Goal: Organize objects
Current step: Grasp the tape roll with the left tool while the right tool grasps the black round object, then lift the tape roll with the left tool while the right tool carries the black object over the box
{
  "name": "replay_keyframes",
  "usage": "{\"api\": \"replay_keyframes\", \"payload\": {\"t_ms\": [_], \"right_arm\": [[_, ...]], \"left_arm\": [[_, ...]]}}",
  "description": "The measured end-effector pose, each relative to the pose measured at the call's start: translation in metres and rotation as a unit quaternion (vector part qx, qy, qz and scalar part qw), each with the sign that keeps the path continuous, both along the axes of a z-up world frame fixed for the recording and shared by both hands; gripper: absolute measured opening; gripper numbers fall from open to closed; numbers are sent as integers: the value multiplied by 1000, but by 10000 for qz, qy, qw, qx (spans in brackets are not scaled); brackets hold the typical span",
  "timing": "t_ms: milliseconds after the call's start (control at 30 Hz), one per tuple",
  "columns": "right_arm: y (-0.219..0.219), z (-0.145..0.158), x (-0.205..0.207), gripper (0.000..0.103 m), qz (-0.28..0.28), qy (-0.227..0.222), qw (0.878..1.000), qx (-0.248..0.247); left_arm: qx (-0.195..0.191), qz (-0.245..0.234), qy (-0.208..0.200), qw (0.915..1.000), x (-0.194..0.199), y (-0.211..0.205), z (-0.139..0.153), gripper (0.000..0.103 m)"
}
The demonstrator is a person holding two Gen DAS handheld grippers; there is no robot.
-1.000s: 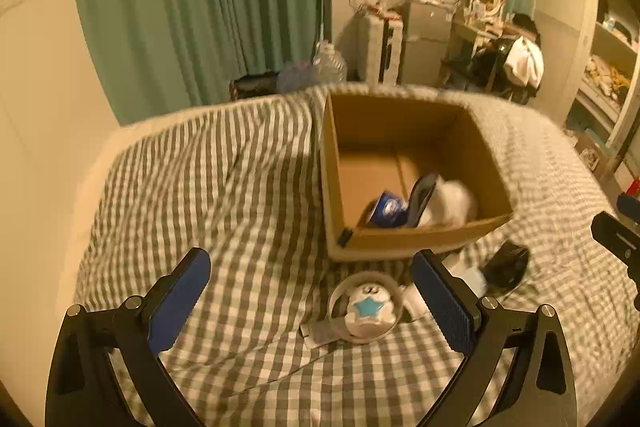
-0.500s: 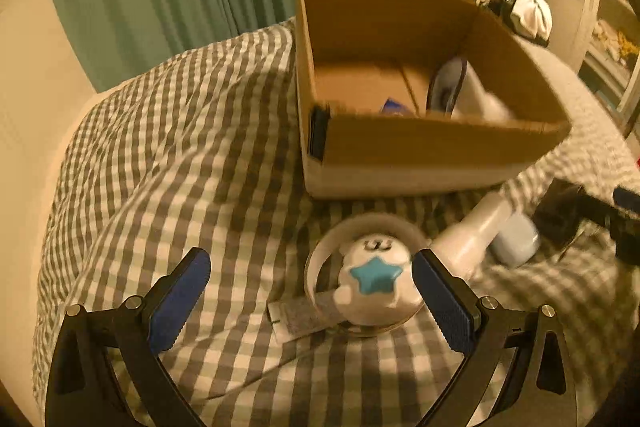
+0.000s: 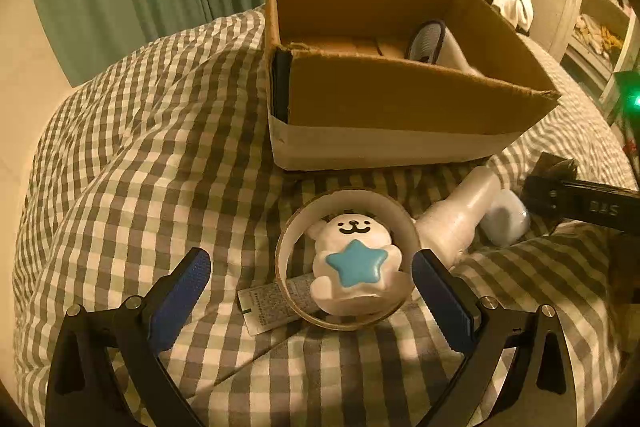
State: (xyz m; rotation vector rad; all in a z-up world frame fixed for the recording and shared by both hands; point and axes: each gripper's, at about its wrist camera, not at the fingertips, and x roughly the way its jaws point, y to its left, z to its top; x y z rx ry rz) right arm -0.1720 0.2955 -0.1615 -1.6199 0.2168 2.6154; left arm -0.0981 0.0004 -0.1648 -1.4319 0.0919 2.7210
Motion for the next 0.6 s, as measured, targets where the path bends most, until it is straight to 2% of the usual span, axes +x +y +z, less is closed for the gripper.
{"api": "replay_keyframes", "payload": {"t_ms": [133,267,433,600], "right_arm": [[-2,-1,1,90,12,1,9999,122],[-6,-8,-4,75,46,-100,9998,194],[-5,-9,-1,74,32,-58,9998,192],[-9,-9,-1,74,53,-48,9995,292]], "left_arm": [[34,-220,-79,9997,-1,5,-3,103],[44,-327,-289,9990,-8,8,-11,103],[68,-276,-665,9974,-19,6,-25,103],[-215,-340,-792,9960,-29,15,-33,103]]}}
